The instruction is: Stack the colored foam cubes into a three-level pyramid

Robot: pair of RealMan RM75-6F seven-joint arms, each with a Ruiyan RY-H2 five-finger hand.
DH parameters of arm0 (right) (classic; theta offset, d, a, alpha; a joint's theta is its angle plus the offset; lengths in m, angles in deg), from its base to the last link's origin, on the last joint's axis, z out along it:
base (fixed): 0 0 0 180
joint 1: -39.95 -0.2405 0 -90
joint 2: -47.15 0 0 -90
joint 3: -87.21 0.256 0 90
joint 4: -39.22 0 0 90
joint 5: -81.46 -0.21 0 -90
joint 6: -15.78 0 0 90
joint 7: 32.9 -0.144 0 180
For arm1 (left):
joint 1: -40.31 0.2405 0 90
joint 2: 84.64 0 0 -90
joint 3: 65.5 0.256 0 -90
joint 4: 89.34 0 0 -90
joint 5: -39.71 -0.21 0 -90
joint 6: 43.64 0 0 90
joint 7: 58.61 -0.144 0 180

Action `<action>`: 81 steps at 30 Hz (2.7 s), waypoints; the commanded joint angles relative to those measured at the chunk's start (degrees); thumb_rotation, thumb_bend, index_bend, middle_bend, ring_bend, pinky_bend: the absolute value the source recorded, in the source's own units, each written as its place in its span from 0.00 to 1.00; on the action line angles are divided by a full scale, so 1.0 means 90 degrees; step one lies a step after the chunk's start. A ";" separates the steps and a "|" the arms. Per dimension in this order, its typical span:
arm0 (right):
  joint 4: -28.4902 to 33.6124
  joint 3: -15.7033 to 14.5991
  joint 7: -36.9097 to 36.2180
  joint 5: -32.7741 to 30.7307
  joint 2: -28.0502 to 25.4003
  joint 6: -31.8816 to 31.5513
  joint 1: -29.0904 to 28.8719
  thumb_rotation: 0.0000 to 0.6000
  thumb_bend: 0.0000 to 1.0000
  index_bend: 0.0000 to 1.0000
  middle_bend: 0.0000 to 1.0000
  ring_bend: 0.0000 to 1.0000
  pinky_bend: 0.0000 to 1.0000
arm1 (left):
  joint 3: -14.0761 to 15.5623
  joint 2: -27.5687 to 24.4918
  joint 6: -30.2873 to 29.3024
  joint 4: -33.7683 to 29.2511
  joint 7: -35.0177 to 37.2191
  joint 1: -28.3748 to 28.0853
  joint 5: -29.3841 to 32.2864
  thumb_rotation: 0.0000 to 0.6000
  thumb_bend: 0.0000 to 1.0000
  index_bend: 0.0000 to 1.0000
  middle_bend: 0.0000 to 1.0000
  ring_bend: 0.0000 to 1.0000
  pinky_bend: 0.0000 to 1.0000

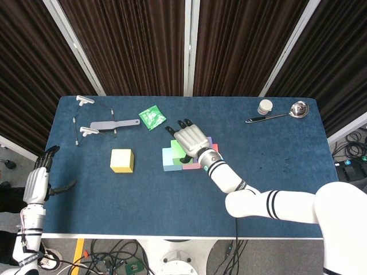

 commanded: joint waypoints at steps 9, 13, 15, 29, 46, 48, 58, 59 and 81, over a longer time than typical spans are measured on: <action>-0.0043 -0.0026 0.0004 -0.0062 0.0020 0.0008 -0.0041 1.00 0.16 0.00 0.42 0.00 0.00 | -0.0031 0.0022 -0.0059 0.0037 -0.0032 0.0006 -0.0025 1.00 0.17 0.08 0.05 0.00 0.00; -0.0057 -0.0040 0.0012 -0.0077 0.0032 0.0008 -0.0055 1.00 0.16 0.00 0.42 0.00 0.00 | -0.0027 0.0035 -0.0071 0.0056 -0.0053 0.0011 -0.0036 1.00 0.17 0.08 0.05 0.00 0.00; -0.0070 -0.0043 0.0005 -0.0072 0.0047 0.0005 -0.0055 1.00 0.16 0.00 0.41 0.00 0.00 | -0.0031 0.0054 -0.0095 0.0070 -0.0066 0.0013 -0.0047 1.00 0.17 0.08 0.05 0.00 0.00; -0.0094 -0.0081 -0.0076 -0.0110 -0.0038 0.0243 -0.0092 1.00 0.13 0.00 0.26 0.00 0.00 | -0.0035 0.0046 -0.0074 0.0121 0.0040 0.0013 -0.0090 1.00 0.17 0.08 0.05 0.00 0.00; 0.0339 -0.0096 -0.0178 -0.0338 -0.0420 0.0322 -0.0222 1.00 0.11 0.00 0.10 0.00 0.00 | -0.0001 0.0005 -0.0148 0.0109 0.0284 0.0084 -0.0193 1.00 0.17 0.08 0.05 0.00 0.00; 0.0426 -0.0045 -0.0282 -0.0397 -0.0494 0.0381 -0.0227 1.00 0.10 0.00 0.10 0.00 0.00 | 0.0006 0.0007 -0.0160 0.0121 0.0316 0.0097 -0.0202 1.00 0.17 0.08 0.05 0.00 0.00; 0.0133 0.0460 -0.0862 -0.0534 -0.0344 0.0855 -0.0557 1.00 0.10 0.00 0.11 0.00 0.00 | 0.0030 -0.0059 -0.0259 0.0109 0.0374 0.0183 -0.0237 1.00 0.17 0.08 0.05 0.00 0.00; 0.0028 0.0490 -0.0887 -0.0537 -0.0258 0.0897 -0.0620 1.00 0.10 0.00 0.11 0.00 0.00 | 0.0033 -0.0065 -0.0267 0.0110 0.0374 0.0194 -0.0233 1.00 0.17 0.08 0.05 0.00 0.00; -0.2363 0.0259 -0.0991 -0.1323 0.1413 0.1604 -0.2158 1.00 0.08 0.00 0.13 0.00 0.00 | 0.0141 -0.0022 0.0060 0.0420 0.0468 0.0192 -0.0147 1.00 0.17 0.08 0.05 0.00 0.00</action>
